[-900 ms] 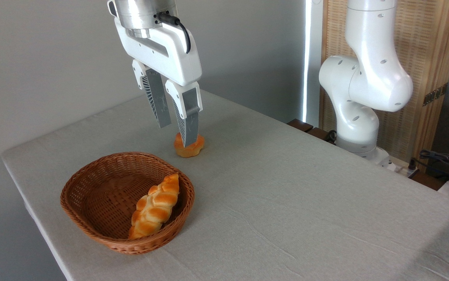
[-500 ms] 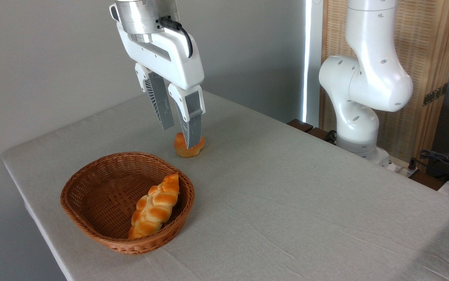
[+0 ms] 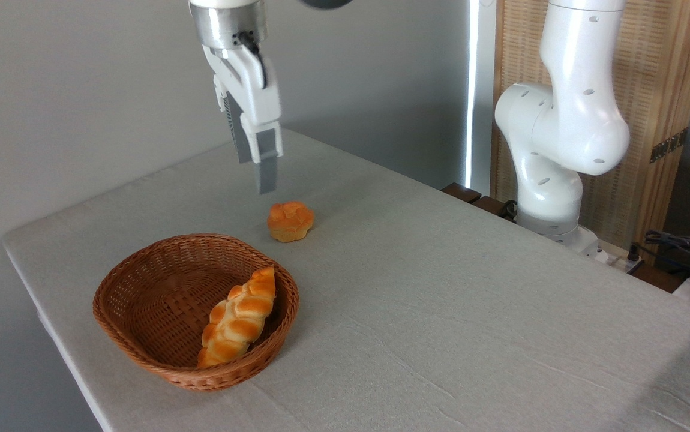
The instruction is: Put bread into the basket
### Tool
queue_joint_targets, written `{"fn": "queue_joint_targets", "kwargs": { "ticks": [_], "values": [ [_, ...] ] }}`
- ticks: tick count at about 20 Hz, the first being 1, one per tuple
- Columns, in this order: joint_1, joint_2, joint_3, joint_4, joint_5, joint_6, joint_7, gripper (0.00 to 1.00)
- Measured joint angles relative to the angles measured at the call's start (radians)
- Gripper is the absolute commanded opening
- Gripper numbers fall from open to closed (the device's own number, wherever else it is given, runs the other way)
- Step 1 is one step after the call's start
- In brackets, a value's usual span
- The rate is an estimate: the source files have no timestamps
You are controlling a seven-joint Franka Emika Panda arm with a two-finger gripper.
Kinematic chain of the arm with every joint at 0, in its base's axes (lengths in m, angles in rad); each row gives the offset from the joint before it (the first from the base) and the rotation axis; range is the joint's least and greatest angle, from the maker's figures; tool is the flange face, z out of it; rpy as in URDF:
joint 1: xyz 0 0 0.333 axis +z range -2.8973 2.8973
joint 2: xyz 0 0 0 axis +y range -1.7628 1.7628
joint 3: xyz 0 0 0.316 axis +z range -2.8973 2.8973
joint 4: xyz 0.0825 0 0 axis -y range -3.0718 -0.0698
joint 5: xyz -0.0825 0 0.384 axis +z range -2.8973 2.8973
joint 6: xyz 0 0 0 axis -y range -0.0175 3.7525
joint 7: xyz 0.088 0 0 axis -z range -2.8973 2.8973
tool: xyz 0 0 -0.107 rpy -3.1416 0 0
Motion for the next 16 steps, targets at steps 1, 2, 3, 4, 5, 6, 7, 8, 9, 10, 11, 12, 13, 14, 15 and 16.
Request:
{"fn": "queue_joint_targets", "kwargs": {
  "ticks": [1, 2, 3, 4, 5, 6, 7, 8, 9, 10, 11, 12, 13, 14, 15, 16],
  "values": [
    [-0.049, -0.005, -0.006, -0.043, -0.003, 0.058, -0.006, 1.0],
    [-0.09, -0.009, -0.011, -0.089, -0.004, 0.12, -0.011, 1.0],
    [-0.124, -0.013, -0.021, -0.146, -0.005, 0.187, -0.011, 1.0],
    [-0.144, -0.017, -0.036, -0.202, -0.005, 0.24, -0.011, 1.0],
    [-0.156, -0.021, -0.052, -0.255, -0.005, 0.28, -0.011, 1.0],
    [-0.161, -0.025, -0.069, -0.302, -0.005, 0.306, -0.009, 1.0],
    [-0.162, -0.029, -0.085, -0.337, -0.005, 0.321, -0.006, 1.0],
    [-0.162, -0.034, -0.096, -0.363, -0.005, 0.327, 0.0, 1.0],
    [-0.163, -0.038, -0.103, -0.381, -0.005, 0.33, 0.01, 1.0],
    [-0.163, -0.041, -0.106, -0.392, -0.005, 0.331, 0.022, 1.0],
    [-0.162, -0.044, -0.106, -0.398, -0.005, 0.333, 0.044, 1.0],
    [-0.161, -0.046, -0.106, -0.402, -0.005, 0.336, 0.064, 1.0],
    [-0.161, -0.047, -0.106, -0.406, -0.005, 0.344, 0.081, 0.93],
    [-0.16, -0.047, -0.106, -0.414, -0.005, 0.358, 0.09, 0.84],
    [-0.159, -0.047, -0.106, -0.423, -0.005, 0.372, 0.093, 0.76],
    [-0.159, -0.047, -0.106, -0.434, -0.005, 0.387, 0.094, 0.75]
  ]
}}
